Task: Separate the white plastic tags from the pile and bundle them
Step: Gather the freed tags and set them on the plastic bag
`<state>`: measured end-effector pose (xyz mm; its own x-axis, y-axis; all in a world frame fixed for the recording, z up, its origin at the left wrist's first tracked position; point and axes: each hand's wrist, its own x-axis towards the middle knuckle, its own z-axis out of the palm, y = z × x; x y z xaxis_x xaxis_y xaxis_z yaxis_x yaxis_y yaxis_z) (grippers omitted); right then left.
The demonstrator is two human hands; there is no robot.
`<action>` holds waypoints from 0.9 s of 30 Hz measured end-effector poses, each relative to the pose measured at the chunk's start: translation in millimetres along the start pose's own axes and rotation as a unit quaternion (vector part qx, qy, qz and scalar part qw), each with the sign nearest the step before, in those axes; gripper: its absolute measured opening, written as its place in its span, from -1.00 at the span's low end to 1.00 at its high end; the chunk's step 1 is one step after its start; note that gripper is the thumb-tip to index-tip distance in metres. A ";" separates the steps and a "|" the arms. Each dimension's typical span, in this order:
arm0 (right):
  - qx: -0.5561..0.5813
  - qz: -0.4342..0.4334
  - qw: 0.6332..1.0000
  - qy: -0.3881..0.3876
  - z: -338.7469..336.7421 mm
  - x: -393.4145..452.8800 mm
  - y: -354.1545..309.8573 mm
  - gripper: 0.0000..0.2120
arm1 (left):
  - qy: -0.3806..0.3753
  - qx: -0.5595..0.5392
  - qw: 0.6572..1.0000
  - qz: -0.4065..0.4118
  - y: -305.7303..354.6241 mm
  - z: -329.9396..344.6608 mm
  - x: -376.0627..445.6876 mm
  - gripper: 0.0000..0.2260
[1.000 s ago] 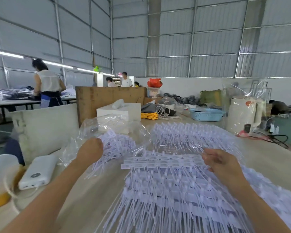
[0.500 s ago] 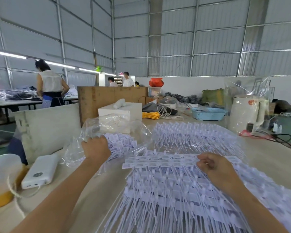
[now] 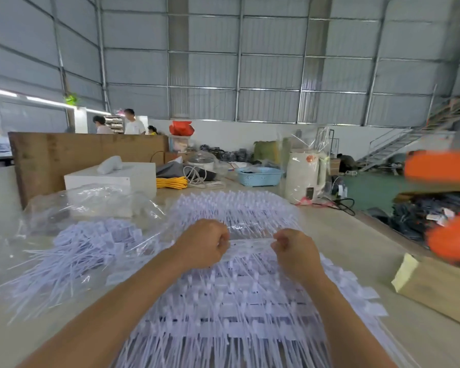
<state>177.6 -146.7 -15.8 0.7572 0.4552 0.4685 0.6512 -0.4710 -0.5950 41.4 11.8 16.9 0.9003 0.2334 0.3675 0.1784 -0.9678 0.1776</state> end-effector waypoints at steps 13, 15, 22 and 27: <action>-0.033 0.037 0.999 -0.006 -12.3 3.8 17.9 -0.74 | -0.020 -0.018 0.998 -0.060 8.3 17.7 8.4 -0.86; -0.002 0.049 0.998 0.033 -21.8 5.1 16.8 -0.73 | 0.037 0.010 0.999 -0.038 15.4 4.4 7.5 -0.87; 0.239 0.070 0.968 0.021 -56.5 -2.6 -1.3 -0.64 | 0.183 0.063 0.980 0.055 38.8 -52.0 -8.4 -0.73; 0.422 0.114 0.899 0.018 -76.9 -2.6 -1.5 -0.74 | 0.304 0.127 0.927 0.179 61.1 -85.8 -32.5 -0.83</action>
<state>178.5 -205.4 34.2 0.8773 0.3876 0.2830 0.2205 0.1982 -0.9550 -11.0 -46.9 94.1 0.5433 -0.1727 0.8216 0.0681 -0.9663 -0.2481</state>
